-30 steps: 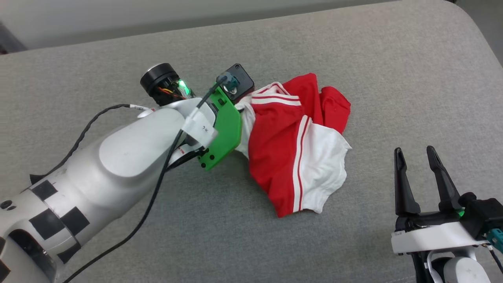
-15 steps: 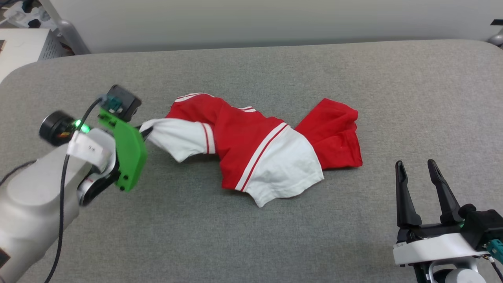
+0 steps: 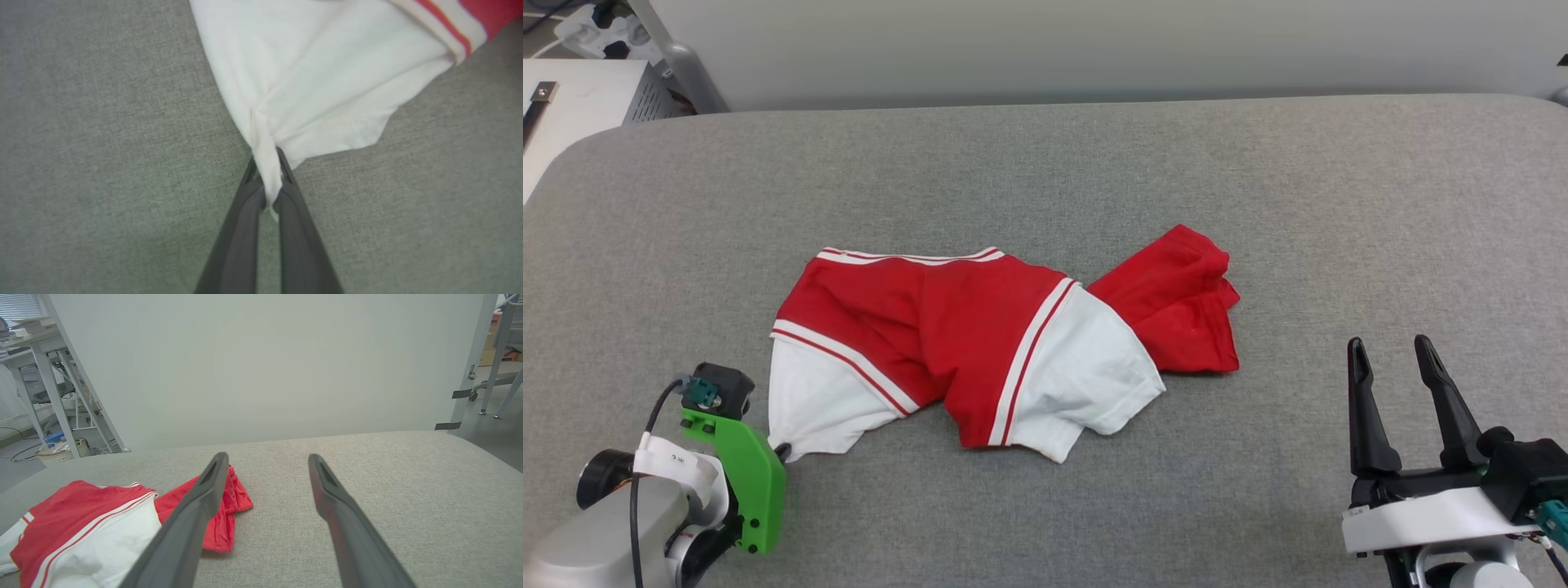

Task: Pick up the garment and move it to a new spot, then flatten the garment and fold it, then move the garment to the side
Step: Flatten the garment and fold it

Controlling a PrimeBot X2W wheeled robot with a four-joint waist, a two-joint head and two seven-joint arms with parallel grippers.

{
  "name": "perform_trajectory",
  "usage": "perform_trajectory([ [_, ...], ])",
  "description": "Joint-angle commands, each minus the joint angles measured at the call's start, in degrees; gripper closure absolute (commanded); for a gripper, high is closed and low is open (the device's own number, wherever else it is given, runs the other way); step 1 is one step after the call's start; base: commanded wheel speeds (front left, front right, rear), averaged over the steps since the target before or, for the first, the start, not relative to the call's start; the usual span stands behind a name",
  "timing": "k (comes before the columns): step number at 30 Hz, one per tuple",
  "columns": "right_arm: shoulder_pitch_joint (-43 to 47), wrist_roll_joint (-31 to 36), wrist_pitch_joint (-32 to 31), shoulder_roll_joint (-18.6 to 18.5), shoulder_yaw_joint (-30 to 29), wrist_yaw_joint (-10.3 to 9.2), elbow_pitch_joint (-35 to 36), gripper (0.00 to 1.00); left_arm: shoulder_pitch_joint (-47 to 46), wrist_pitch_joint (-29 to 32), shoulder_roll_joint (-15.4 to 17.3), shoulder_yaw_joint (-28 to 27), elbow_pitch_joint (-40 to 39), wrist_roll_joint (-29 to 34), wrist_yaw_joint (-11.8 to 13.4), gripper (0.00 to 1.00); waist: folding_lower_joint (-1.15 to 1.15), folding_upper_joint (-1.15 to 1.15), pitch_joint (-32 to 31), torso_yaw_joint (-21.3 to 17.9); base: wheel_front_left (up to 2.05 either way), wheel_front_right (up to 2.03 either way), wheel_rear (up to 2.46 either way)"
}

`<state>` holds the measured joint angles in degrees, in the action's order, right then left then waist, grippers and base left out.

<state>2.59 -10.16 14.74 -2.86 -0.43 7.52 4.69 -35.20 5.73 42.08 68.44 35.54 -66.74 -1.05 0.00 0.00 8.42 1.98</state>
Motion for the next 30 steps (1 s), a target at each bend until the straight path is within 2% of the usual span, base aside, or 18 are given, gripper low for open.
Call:
perform_trajectory([
  [1,0.9,0.5,0.3,0.0,-0.1,-0.03,-0.2,0.00,2.0,-0.5,-0.9,0.2,1.1,-0.6,0.6,1.00,0.00,0.00,-0.4,0.3,0.00,0.00,0.00],
  [2,0.9,0.5,0.3,0.0,-0.1,-0.03,-0.3,0.00,2.3,-1.1,-1.3,-0.1,1.4,-0.9,0.7,0.64,0.00,0.00,-0.6,0.4,0.00,0.00,0.00],
  [3,1.0,0.5,0.3,0.0,0.0,-0.03,-0.4,0.00,2.6,-2.4,-1.8,-0.5,1.9,-1.1,1.1,0.00,0.00,0.00,-1.0,0.5,0.00,0.00,0.00],
  [6,1.3,0.6,0.3,0.0,0.0,-0.03,-0.5,0.00,2.8,-7.1,-2.9,-1.4,2.9,-0.1,2.6,0.00,0.00,0.00,-2.0,0.7,0.00,0.00,0.00],
  [11,2.4,0.6,0.3,0.0,-0.9,-0.03,-0.4,0.00,3.2,-18.2,-4.7,-5.3,2.1,1.0,7.5,0.00,0.00,0.00,-3.7,1.3,0.00,0.00,0.00],
  [15,3.1,0.5,0.3,0.0,-1.9,-0.03,0.0,0.00,3.9,-20.6,-5.8,-9.4,-1.8,3.2,11.1,0.00,0.00,0.00,-4.9,2.3,0.00,0.00,0.00],
  [18,3.4,0.8,0.3,0.0,-2.2,-0.03,0.5,0.00,5.0,-20.7,-6.2,-14.9,-7.0,9.3,14.9,0.00,0.00,0.00,-5.6,3.0,0.00,0.00,0.00],
  [23,2.9,1.5,0.3,0.0,-3.2,-0.03,1.9,0.00,12.8,-20.7,-8.0,-27.2,-18.2,21.9,21.2,0.00,0.00,0.00,-6.3,3.7,0.00,0.00,0.00],
  [26,1.7,2.4,0.3,0.0,-3.4,-0.03,2.8,0.00,18.7,-20.7,-9.9,-34.0,-23.4,28.7,23.0,0.00,0.00,0.00,-6.3,4.1,0.00,0.00,0.00],
  [30,-1.2,4.3,0.3,0.0,-2.8,-0.03,3.6,0.00,25.8,-20.7,-13.7,-41.5,-28.3,36.7,23.6,0.00,0.00,0.00,-6.0,4.9,0.00,0.00,0.00],
])
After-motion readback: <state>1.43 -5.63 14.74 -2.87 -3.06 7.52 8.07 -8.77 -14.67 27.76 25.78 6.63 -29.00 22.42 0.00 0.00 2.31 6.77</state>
